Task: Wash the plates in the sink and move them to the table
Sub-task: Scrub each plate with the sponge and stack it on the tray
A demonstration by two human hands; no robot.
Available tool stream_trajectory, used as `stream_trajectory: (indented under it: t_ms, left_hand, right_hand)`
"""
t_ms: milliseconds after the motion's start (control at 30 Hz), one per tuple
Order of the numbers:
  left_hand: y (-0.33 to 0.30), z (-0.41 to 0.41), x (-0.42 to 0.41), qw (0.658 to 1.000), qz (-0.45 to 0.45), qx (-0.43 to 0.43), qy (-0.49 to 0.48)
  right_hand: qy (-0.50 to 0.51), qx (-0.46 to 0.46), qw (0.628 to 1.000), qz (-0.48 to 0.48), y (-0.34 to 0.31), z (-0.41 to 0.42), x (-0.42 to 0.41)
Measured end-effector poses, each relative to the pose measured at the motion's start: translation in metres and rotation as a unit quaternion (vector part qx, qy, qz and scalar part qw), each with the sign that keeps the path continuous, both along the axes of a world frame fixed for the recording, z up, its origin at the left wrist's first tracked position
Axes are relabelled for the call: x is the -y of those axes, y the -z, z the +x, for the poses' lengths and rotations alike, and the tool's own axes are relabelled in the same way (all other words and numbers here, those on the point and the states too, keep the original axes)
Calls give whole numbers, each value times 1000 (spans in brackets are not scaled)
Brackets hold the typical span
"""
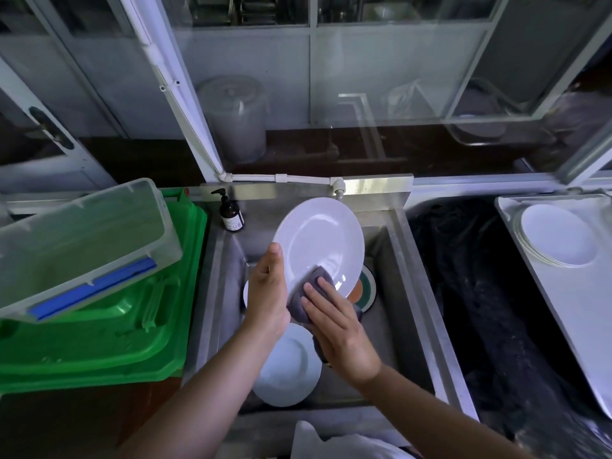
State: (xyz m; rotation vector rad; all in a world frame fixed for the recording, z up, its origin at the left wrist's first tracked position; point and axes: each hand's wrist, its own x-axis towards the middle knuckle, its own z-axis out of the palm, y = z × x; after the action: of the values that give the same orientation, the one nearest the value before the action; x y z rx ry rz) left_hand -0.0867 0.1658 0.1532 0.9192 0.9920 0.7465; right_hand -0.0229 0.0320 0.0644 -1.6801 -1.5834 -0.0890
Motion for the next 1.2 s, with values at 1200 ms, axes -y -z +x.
stream_trajectory:
  t_ms: [1200]
  left_hand:
    - [30, -12, -17, 968, -244, -52, -41]
  right_hand:
    - [14, 55, 980, -188, 25, 36, 7]
